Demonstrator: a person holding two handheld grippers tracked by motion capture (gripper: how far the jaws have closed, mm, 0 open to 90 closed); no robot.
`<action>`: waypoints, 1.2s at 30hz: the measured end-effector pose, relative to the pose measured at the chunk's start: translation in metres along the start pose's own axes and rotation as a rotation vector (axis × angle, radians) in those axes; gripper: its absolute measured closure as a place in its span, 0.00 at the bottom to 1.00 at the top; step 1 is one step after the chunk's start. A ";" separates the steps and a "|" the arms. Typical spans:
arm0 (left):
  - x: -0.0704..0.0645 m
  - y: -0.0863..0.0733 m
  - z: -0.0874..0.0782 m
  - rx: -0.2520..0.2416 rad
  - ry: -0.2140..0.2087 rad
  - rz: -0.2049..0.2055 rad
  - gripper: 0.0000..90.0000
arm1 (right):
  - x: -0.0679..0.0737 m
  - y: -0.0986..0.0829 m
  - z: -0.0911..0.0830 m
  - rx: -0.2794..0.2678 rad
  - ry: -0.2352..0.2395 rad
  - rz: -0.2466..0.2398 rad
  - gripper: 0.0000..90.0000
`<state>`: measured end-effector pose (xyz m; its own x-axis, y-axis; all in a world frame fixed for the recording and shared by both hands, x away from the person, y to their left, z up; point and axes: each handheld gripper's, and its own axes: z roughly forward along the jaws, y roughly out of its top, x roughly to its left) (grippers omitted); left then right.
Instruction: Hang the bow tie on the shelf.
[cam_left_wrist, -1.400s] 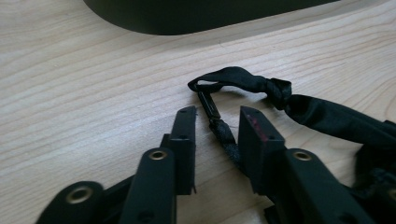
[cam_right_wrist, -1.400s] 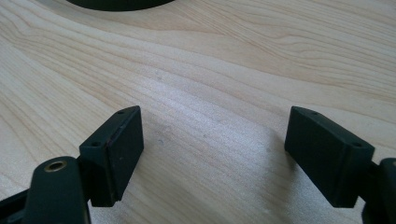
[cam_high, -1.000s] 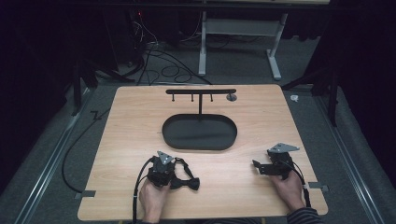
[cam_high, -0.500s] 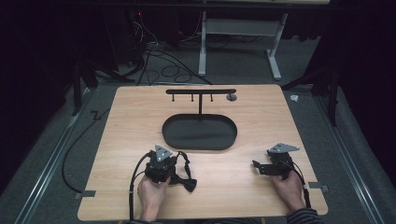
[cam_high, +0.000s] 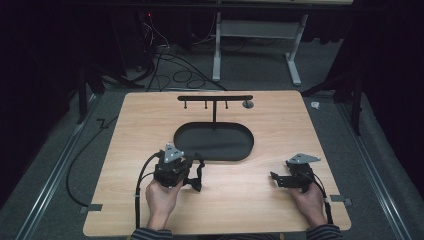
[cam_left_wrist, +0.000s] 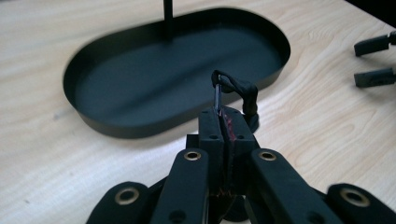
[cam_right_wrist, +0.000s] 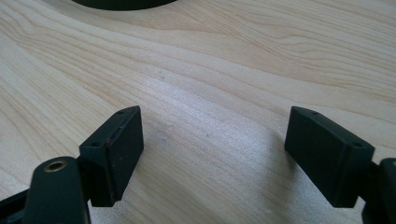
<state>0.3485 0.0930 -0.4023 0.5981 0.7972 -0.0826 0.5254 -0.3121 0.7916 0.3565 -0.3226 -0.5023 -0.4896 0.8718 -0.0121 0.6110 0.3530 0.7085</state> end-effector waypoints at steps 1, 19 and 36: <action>0.000 0.003 -0.001 -0.007 -0.002 0.002 0.98 | 0.000 0.000 0.000 0.000 0.002 0.000 0.23; 0.002 0.063 0.009 -0.044 -0.006 0.042 0.98 | 0.000 0.000 0.000 0.000 0.003 -0.004 0.23; 0.010 0.096 0.021 -0.072 -0.005 0.054 0.98 | 0.000 0.000 0.000 0.000 0.005 -0.005 0.23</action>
<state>0.4176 0.0603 -0.3396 0.6277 0.7773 -0.0419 0.4473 -0.3162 0.8366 0.3563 -0.3225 -0.5024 -0.4957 0.8684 -0.0118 0.6087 0.3571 0.7084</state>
